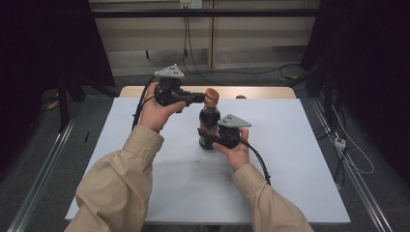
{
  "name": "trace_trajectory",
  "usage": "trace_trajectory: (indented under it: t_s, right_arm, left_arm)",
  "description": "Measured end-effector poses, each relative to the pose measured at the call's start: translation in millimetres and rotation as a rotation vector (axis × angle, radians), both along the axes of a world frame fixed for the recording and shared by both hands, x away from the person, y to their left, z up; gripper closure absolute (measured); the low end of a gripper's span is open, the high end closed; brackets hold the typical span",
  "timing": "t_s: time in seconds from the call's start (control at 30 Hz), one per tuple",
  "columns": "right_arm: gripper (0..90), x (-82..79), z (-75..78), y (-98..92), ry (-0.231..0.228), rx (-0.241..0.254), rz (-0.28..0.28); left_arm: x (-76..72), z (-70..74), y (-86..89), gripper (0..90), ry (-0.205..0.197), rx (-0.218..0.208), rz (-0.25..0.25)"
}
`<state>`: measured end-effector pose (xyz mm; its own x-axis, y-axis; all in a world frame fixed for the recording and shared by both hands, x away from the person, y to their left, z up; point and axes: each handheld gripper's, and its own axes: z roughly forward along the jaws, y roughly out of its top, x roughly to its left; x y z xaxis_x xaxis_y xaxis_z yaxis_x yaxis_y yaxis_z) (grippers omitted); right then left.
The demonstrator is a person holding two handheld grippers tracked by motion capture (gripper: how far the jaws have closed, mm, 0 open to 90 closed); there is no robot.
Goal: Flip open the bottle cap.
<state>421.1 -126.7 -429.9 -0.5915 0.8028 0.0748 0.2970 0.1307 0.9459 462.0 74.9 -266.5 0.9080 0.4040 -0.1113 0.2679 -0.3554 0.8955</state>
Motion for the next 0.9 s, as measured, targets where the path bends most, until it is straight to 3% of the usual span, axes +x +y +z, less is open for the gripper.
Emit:
trace_trajectory:
  t_s: [0.9]
  right_arm:
    - [30.2, 0.5, -0.3, 0.4, -0.002, -0.002, 0.001]
  left_arm:
    - [-0.6, 7.0, -5.1, 90.0, -0.010, 0.002, 0.013]
